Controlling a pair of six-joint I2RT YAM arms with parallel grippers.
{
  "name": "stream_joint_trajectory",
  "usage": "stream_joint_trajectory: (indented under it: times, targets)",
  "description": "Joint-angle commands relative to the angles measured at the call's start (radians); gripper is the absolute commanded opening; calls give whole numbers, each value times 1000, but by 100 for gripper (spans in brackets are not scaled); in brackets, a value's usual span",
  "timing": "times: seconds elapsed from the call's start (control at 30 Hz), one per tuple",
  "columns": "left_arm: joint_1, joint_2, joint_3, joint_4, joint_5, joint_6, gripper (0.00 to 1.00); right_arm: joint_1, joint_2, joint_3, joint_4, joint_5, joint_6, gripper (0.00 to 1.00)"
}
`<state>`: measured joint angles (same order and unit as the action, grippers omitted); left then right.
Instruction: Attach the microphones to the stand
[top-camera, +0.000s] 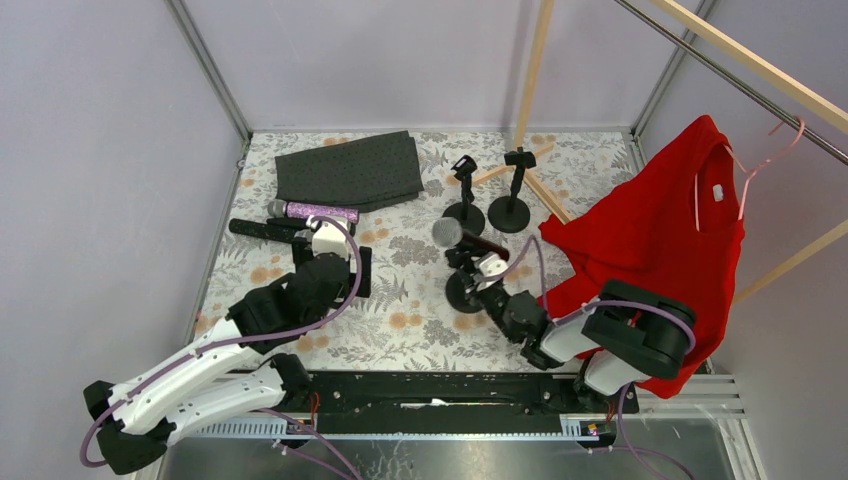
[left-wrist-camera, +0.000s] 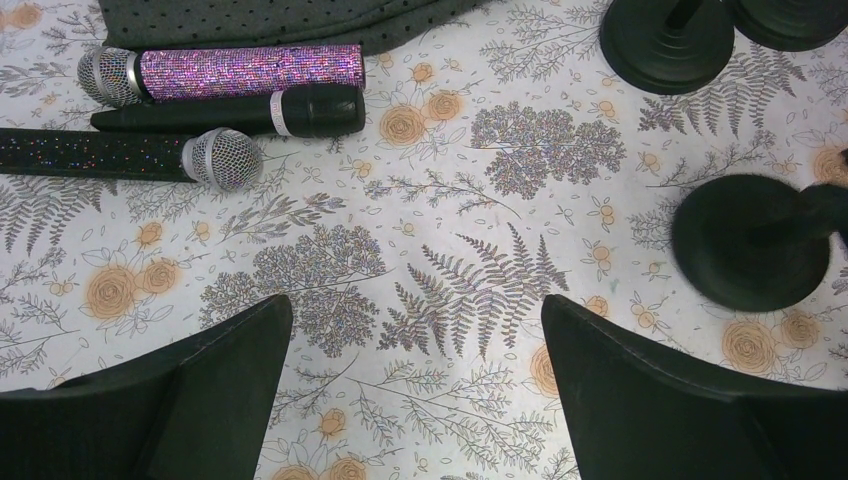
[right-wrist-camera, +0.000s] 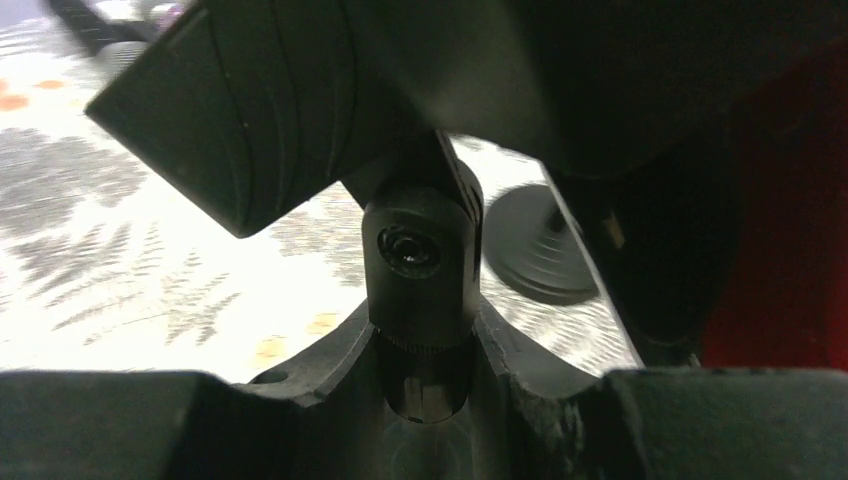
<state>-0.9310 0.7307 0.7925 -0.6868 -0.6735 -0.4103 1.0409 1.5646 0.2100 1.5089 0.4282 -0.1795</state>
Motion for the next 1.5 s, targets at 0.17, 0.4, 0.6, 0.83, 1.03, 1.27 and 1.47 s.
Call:
stream_joint_trajectory:
  times: [0.17,0.4,0.6,0.83,1.03,1.27,1.47]
  targets:
    - [-3,6,15,34,1,18,99,-254,-227,-70,14,97,-32,0]
    - [-3,-1,13,34,1,16,99,-429,-320,-100,-69,139,18,0]
    - [-4,10,14,35,7,18,99,-538,-374,-109,-161,169,58,0]
    - [-4,10,14,36,9,16,99,-586,-419,-86,-283,147,127,5]
    - [-3,6,14,34,6,16,99,-597,-371,-64,-256,113,153,5]
    - [-3,3,14,36,6,16,99,-615,-235,-17,-69,67,103,4]
    - [-4,3,13,36,5,15,99,-662,-106,32,11,41,101,4]
